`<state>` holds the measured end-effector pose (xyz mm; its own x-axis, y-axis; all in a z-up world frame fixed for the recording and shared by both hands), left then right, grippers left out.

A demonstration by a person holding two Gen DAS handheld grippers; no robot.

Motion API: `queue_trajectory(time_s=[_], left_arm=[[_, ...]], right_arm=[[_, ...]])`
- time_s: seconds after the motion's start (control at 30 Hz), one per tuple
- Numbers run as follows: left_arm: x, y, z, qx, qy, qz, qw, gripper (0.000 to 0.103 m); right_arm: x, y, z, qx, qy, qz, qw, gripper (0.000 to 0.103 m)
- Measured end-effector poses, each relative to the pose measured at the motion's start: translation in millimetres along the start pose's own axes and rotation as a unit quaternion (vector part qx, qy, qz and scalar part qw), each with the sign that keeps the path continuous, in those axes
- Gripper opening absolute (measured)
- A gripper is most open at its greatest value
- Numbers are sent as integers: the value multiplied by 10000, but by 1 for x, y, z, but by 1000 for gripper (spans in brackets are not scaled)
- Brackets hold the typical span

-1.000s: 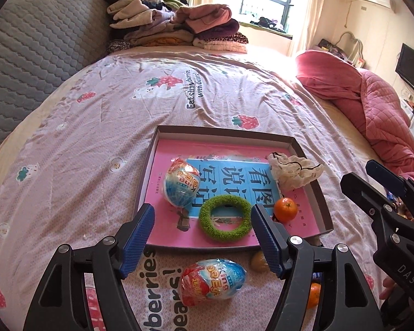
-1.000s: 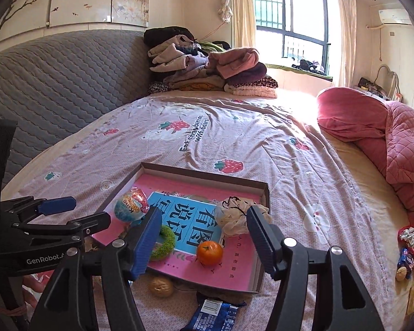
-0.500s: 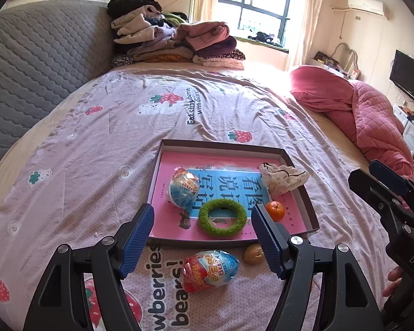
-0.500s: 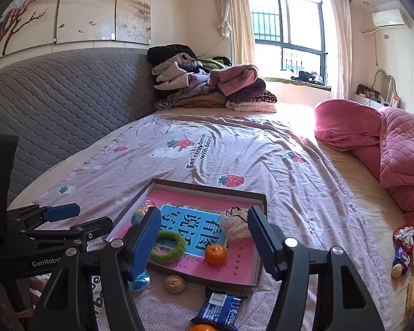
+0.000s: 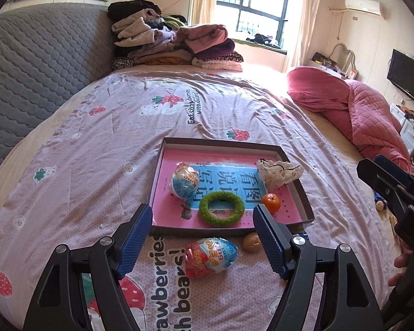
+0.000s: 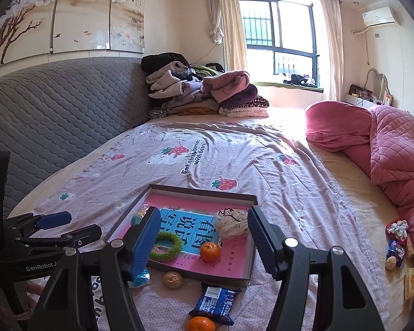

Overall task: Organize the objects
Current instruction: 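Withdraw both grippers up and back from the tray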

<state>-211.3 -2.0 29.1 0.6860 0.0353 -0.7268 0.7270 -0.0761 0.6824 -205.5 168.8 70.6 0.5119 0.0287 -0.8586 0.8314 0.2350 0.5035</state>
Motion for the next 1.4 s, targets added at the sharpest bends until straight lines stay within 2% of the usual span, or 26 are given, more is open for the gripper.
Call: queue_trajectory(time_s=[0.6,1.4], left_arm=[[20,19,-6,6,-131,-58,9999,76],[57,24,-13,25,-250,28,9997,76]], right_arm=[[19,26,-1,7,-141,-114,9998,65],[50,39,7,63,-44,-7,10000,65]])
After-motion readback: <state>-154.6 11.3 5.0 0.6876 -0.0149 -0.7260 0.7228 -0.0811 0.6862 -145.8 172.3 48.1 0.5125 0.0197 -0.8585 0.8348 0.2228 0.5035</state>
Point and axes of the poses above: each gripper's, at about its wrist camera, not at the fingertips, and y roughly against the way its jaws point, z to its left, x to its underside, the point moved 8 cm from there along -y, roughly the way its jaws point, and after that the axes turned 3 degrees about -y, right-handed, at the moved point
